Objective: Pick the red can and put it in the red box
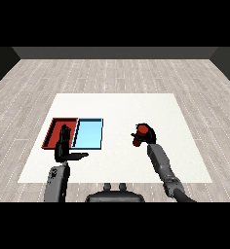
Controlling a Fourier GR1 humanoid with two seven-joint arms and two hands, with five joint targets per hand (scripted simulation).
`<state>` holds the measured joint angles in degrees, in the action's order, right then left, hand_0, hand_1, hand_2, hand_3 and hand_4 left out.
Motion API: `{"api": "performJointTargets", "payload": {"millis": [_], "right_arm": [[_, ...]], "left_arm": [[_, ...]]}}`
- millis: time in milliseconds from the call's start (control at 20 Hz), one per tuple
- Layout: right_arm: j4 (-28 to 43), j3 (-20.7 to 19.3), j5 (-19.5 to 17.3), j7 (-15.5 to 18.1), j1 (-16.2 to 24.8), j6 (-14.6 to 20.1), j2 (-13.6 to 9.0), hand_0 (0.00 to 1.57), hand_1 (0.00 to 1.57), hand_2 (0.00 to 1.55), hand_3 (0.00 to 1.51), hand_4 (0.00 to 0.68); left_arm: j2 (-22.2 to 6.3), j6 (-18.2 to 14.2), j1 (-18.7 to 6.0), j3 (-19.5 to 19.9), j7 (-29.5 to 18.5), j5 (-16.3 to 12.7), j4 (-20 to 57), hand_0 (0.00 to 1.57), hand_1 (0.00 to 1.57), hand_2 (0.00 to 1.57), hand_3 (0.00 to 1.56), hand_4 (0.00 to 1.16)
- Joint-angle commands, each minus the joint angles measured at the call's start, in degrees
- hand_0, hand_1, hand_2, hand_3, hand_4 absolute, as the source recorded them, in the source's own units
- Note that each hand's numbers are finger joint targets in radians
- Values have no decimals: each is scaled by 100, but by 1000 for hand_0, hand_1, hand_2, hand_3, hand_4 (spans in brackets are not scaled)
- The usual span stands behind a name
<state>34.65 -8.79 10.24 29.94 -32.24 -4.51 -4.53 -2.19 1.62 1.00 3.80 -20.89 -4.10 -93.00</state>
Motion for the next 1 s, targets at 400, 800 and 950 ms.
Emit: {"api": "performJointTargets", "payload": {"millis": [400,800,950], "right_arm": [[815,233,-277,-309,184,273,-220,1467,1467,1455,1419,651],[2079,592,-406,-327,769,707,300,1435,1435,1440,1405,654],[2727,601,-244,-883,716,481,106,1448,1448,1446,1413,647]], "left_arm": [[-53,26,106,-2,-151,76,-67,0,0,0,0,0],[31,-105,-18,-400,310,433,-144,0,0,0,0,0],[127,139,23,-505,-275,386,417,0,0,0,0,0]]}}
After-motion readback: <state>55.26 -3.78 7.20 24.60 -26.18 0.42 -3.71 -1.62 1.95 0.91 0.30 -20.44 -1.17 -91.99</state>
